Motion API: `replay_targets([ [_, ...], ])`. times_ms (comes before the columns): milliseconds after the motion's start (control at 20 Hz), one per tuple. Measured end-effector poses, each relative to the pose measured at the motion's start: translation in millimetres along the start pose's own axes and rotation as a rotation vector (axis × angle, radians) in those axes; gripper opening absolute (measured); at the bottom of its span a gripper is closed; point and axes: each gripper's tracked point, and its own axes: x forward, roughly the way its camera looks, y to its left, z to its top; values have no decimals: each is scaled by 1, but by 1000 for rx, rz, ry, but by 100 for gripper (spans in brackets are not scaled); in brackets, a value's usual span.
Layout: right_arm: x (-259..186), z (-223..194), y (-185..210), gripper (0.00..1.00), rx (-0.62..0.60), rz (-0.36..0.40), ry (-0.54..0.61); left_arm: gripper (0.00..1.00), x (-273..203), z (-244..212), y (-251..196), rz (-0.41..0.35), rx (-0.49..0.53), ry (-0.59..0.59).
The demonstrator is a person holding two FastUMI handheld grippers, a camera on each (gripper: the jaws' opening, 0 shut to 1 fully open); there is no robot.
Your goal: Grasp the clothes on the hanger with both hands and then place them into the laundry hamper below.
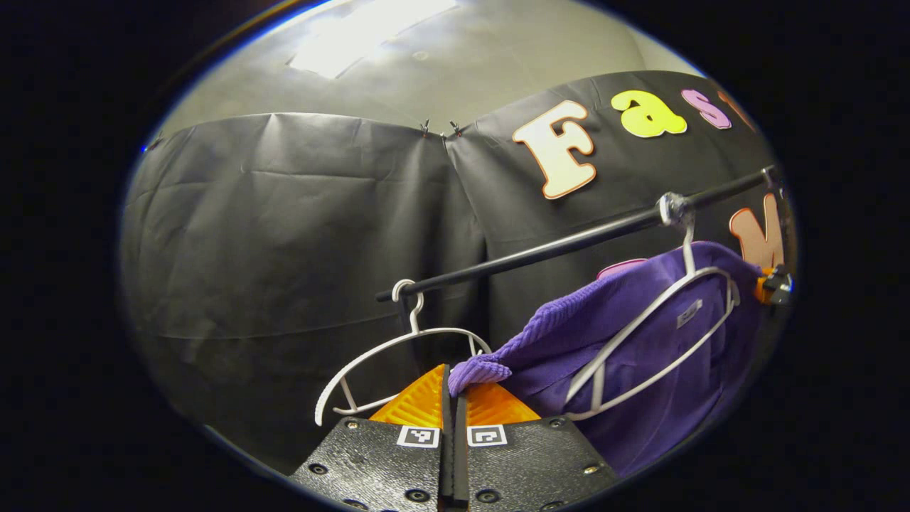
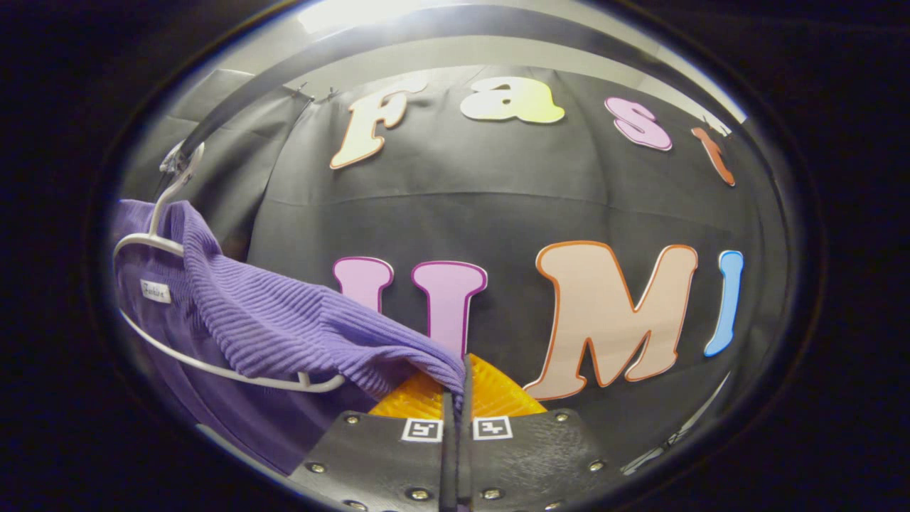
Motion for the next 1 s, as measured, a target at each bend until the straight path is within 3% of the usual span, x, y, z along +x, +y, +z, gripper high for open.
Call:
replay_targets([
  [300,8,-8,4,1,7,26,14,0,27,-34,-8,-7,83,13],
  [750,18,-7,7,0,16,47,15,0,45,-99,-39,-39,77,98],
  [1000,18,-5,6,1,24,53,12,0,54,-107,-47,-45,112,79],
])
